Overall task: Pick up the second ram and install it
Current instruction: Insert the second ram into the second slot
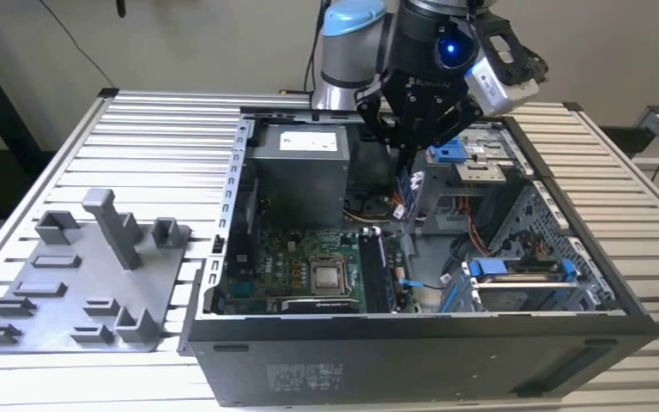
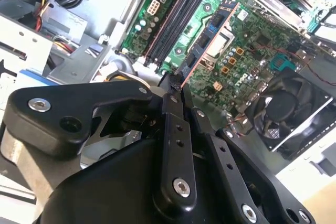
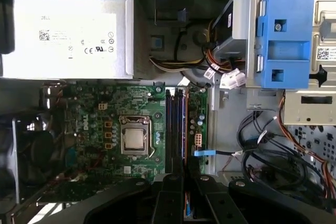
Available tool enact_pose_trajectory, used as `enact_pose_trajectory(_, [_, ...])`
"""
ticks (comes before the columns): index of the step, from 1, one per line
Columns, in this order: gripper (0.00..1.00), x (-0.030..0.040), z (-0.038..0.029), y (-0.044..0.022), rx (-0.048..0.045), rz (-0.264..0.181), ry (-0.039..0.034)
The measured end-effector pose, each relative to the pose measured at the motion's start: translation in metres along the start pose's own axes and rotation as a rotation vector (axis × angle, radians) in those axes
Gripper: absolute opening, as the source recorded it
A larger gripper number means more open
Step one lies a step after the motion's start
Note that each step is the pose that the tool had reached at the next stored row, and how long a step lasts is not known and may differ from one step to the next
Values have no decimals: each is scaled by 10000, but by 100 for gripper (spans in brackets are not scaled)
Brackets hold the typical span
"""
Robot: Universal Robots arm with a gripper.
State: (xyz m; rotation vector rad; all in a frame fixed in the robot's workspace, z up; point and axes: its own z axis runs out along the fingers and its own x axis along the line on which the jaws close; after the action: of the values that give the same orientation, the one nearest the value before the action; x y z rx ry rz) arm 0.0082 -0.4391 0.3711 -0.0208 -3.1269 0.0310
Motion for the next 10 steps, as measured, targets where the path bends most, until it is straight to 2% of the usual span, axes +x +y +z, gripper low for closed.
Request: enact_pose_trajectory(10, [14,-1,18,0,-3,-4,-1])
